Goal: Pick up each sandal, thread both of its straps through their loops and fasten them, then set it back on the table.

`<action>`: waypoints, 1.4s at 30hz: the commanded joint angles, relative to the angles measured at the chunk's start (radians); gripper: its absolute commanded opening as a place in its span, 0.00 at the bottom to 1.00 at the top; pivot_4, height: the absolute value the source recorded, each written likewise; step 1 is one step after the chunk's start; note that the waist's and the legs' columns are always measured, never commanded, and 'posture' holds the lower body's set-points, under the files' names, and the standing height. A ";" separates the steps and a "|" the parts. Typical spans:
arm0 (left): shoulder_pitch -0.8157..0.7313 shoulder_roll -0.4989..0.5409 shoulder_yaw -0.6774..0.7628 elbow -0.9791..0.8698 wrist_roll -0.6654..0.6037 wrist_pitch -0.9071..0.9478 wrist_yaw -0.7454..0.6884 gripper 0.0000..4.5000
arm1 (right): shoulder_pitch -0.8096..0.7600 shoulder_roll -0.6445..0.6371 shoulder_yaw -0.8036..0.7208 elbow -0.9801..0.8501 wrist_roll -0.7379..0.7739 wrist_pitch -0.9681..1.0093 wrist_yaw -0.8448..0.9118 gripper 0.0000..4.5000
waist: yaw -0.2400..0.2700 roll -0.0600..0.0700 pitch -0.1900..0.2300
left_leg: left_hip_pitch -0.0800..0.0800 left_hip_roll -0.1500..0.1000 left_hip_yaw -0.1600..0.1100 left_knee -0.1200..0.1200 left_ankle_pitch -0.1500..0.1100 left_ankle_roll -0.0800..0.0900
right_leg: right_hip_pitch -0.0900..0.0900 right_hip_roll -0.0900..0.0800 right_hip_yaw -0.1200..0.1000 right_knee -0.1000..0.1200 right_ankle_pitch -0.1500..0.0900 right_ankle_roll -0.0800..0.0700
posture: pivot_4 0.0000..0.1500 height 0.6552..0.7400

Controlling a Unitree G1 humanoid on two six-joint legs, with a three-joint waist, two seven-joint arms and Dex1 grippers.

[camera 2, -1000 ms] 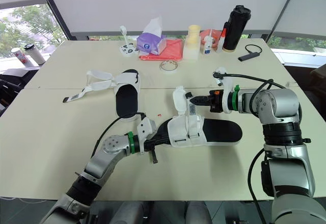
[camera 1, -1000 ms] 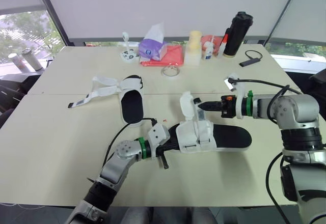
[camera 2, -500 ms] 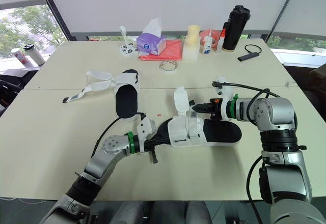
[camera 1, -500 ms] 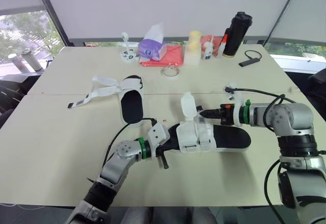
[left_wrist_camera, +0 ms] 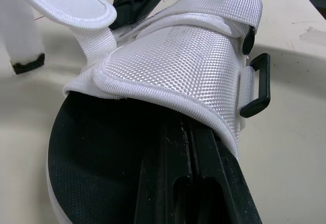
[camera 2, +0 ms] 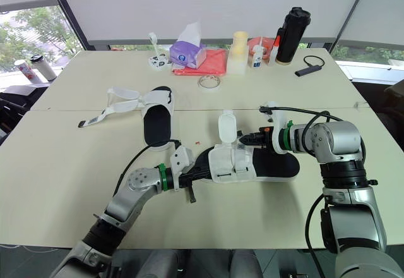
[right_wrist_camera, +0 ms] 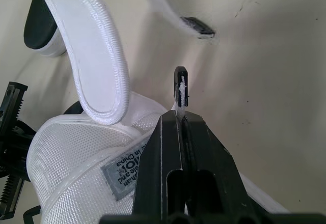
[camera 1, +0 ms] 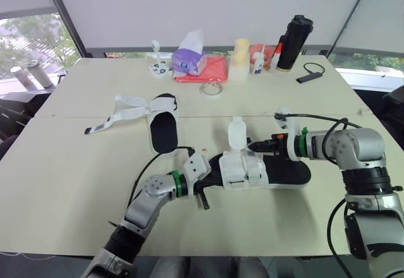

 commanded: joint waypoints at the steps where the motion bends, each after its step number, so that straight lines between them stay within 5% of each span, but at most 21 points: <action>1: 0.013 0.004 -0.020 0.025 0.023 0.024 0.004 0.00 | 0.009 -0.017 -0.007 -0.023 -0.018 0.010 -0.022 0.06 | 0.000 0.000 0.000 | 0.000 0.000 0.000 0.000 0.000 0.000 | 0.000 0.000 0.000 0.000 0.000 0.000 | 1.00 1.00; 4: 0.012 0.005 -0.020 0.025 0.023 0.024 0.003 0.00 | 0.006 -0.019 -0.018 -0.028 -0.013 0.013 -0.025 0.29 | 0.000 0.000 0.000 | 0.000 0.000 0.000 0.000 0.000 0.000 | 0.000 0.000 0.000 0.000 0.000 -0.001 | 1.00 1.00; 10: 0.011 0.007 -0.020 0.025 0.023 0.025 0.001 0.00 | -0.011 -0.024 -0.031 0.002 -0.061 -0.007 -0.068 0.97 | -0.001 0.000 0.000 | 0.000 0.000 0.000 0.000 0.000 0.000 | 0.000 0.000 0.000 0.000 0.000 0.000 | 1.00 1.00; 30: 0.008 0.006 -0.016 0.030 0.023 0.024 -0.003 0.00 | -0.220 0.006 -0.154 0.092 -0.039 -0.029 -0.066 0.99 | -0.002 0.002 0.001 | 0.000 0.000 0.000 0.000 0.000 0.000 | -0.001 0.000 0.000 0.000 0.000 0.000 | 1.00 1.00; 42: 0.004 0.007 -0.019 0.032 0.024 0.020 -0.008 0.00 | -0.141 0.069 -0.081 0.015 0.082 0.063 0.057 0.99 | -0.003 0.002 0.001 | 0.000 0.000 0.000 0.000 0.000 0.000 | -0.001 0.000 0.000 0.000 0.000 0.001 | 1.00 1.00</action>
